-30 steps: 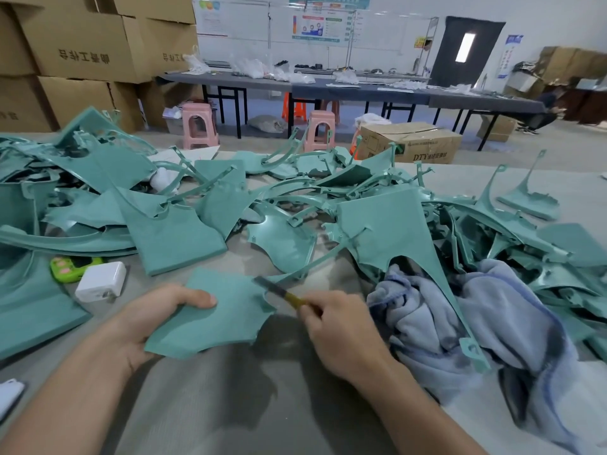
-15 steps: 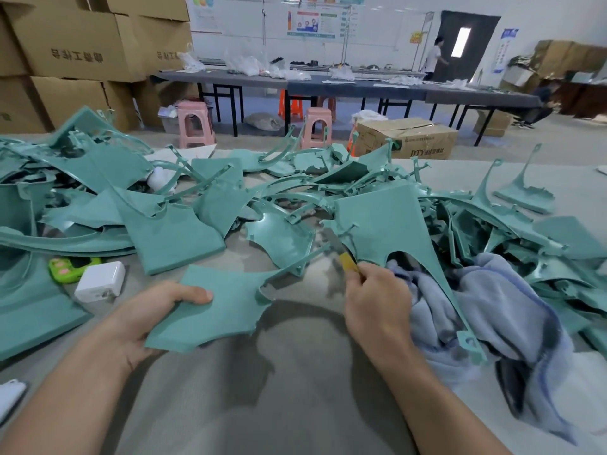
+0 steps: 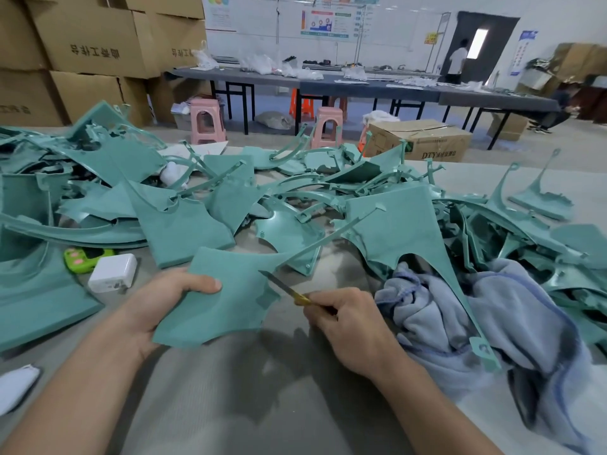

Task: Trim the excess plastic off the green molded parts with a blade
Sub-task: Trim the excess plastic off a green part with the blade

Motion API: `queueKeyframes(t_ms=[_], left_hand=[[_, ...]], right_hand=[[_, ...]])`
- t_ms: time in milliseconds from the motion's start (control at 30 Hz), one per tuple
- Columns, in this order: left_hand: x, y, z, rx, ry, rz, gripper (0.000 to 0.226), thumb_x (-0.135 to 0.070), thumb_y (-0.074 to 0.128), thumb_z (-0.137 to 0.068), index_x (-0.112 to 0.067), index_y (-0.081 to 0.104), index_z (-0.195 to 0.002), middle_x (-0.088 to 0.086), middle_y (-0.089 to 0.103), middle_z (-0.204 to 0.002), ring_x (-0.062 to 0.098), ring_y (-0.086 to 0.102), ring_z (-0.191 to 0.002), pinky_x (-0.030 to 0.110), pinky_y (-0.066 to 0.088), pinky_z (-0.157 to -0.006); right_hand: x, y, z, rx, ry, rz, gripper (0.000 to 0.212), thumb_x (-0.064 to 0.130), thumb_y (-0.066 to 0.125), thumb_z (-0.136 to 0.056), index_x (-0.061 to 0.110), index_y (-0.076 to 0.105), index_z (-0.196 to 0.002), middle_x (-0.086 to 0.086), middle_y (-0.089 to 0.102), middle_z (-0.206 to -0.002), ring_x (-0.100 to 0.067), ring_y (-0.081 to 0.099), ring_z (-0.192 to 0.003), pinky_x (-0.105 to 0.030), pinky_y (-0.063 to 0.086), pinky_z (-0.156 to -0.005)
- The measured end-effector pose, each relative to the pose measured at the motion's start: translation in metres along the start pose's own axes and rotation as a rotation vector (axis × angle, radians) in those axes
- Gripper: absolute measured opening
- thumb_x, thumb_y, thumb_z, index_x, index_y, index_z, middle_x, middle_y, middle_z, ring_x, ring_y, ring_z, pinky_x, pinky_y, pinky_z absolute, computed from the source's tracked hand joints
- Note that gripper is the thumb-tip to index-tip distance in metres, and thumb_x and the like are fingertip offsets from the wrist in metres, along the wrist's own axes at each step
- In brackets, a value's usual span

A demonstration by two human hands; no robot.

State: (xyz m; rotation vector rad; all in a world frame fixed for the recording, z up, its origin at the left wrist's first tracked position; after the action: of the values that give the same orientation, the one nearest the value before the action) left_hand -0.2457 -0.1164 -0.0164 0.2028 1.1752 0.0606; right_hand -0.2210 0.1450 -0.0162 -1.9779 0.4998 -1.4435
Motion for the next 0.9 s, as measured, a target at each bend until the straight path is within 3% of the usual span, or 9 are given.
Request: queueKeyframes(t_ms=[67, 167, 267, 433, 567, 633, 733, 833, 900], left_hand=[[0.0, -0.002, 0.0, 0.006, 0.004, -0.003, 0.026, -0.007, 0.065, -0.073, -0.005, 0.078, -0.095, 0.027, 0.073, -0.097, 0.038, 0.07, -0.066, 0.044, 0.054, -0.051], [0.001, -0.003, -0.001, 0.003, -0.004, -0.019, 0.029, -0.007, 0.066, -0.072, -0.002, 0.076, -0.099, 0.028, 0.072, -0.096, 0.039, 0.069, -0.065, 0.045, 0.054, -0.05], [0.004, 0.001, -0.002, 0.02, -0.026, -0.06, 0.026, -0.007, 0.067, -0.072, -0.004, 0.076, -0.096, 0.028, 0.073, -0.095, 0.041, 0.07, -0.068, 0.046, 0.055, -0.053], [0.003, 0.0, -0.002, 0.061, -0.023, -0.029, 0.036, -0.007, 0.074, -0.062, -0.009, 0.078, -0.098, 0.027, 0.073, -0.102, 0.041, 0.071, -0.071, 0.045, 0.056, -0.052], [0.003, -0.003, -0.005, 0.034, -0.011, -0.03, 0.032, -0.006, 0.07, -0.069, -0.005, 0.077, -0.1, 0.028, 0.073, -0.103, 0.04, 0.07, -0.07, 0.045, 0.056, -0.052], [0.005, -0.002, -0.006, 0.014, -0.024, -0.044, 0.029, -0.007, 0.068, -0.072, -0.006, 0.077, -0.099, 0.029, 0.072, -0.104, 0.04, 0.07, -0.071, 0.046, 0.056, -0.053], [0.005, -0.001, -0.006, 0.019, -0.023, -0.026, 0.028, -0.008, 0.067, -0.072, -0.008, 0.078, -0.098, 0.027, 0.073, -0.101, 0.04, 0.071, -0.07, 0.046, 0.056, -0.052], [0.004, -0.003, -0.004, 0.034, -0.013, -0.017, 0.027, -0.008, 0.065, -0.074, -0.005, 0.078, -0.098, 0.025, 0.074, -0.099, 0.038, 0.071, -0.067, 0.044, 0.056, -0.048], [0.004, -0.004, -0.003, 0.034, -0.012, -0.028, 0.03, -0.007, 0.064, -0.075, -0.003, 0.076, -0.102, 0.028, 0.072, -0.1, 0.039, 0.07, -0.067, 0.044, 0.056, -0.047]], right_hand=[[-0.001, -0.004, 0.001, 0.056, -0.015, -0.065, 0.019, 0.025, 0.062, -0.097, 0.014, 0.071, -0.084, -0.007, 0.065, -0.071, -0.016, 0.048, -0.054, -0.042, 0.047, -0.059], [-0.009, -0.015, 0.0, -0.003, 0.012, -0.146, 0.019, 0.024, 0.066, -0.096, 0.028, 0.076, -0.081, 0.0, 0.067, -0.068, -0.004, 0.044, -0.052, -0.03, 0.043, -0.052], [-0.009, -0.01, 0.0, -0.071, 0.012, -0.137, 0.029, 0.03, 0.063, -0.097, 0.018, 0.066, -0.071, 0.004, 0.061, -0.059, -0.004, 0.042, -0.046, -0.018, 0.032, -0.047], [0.001, 0.003, 0.001, 0.063, -0.041, -0.145, 0.027, 0.029, 0.064, -0.099, 0.018, 0.068, -0.074, 0.004, 0.061, -0.061, -0.005, 0.045, -0.05, -0.024, 0.036, -0.049], [0.0, -0.007, 0.002, 0.016, -0.012, -0.251, 0.025, 0.021, 0.067, -0.098, 0.031, 0.074, -0.076, 0.005, 0.056, -0.058, -0.003, 0.038, -0.049, -0.018, 0.031, -0.049], [0.0, -0.005, 0.002, -0.008, -0.009, -0.221, 0.029, 0.023, 0.065, -0.098, 0.031, 0.069, -0.071, 0.004, 0.054, -0.057, -0.004, 0.037, -0.05, -0.025, 0.032, -0.049], [0.0, -0.003, 0.001, -0.01, -0.006, -0.138, 0.02, 0.025, 0.063, -0.099, 0.02, 0.072, -0.081, -0.004, 0.062, -0.066, -0.006, 0.041, -0.052, -0.039, 0.038, -0.052], [-0.001, -0.006, 0.001, 0.048, -0.029, -0.146, 0.013, 0.023, 0.067, -0.097, 0.024, 0.079, -0.094, 0.0, 0.069, -0.073, -0.004, 0.048, -0.055, -0.024, 0.042, -0.055], [-0.003, -0.011, 0.0, 0.072, -0.056, -0.121, 0.012, 0.022, 0.068, -0.096, 0.024, 0.08, -0.093, 0.002, 0.071, -0.073, -0.008, 0.054, -0.057, -0.023, 0.046, -0.057]])
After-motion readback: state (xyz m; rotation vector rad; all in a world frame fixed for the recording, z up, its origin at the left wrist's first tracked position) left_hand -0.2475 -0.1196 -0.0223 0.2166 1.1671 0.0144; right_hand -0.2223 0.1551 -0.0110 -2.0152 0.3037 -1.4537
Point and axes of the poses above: each hand's wrist, its own z-axis away from the middle knuckle, its own y-axis out of the palm, x = y × z, the point moved 4 cm from there along -z, towards the middle knuckle
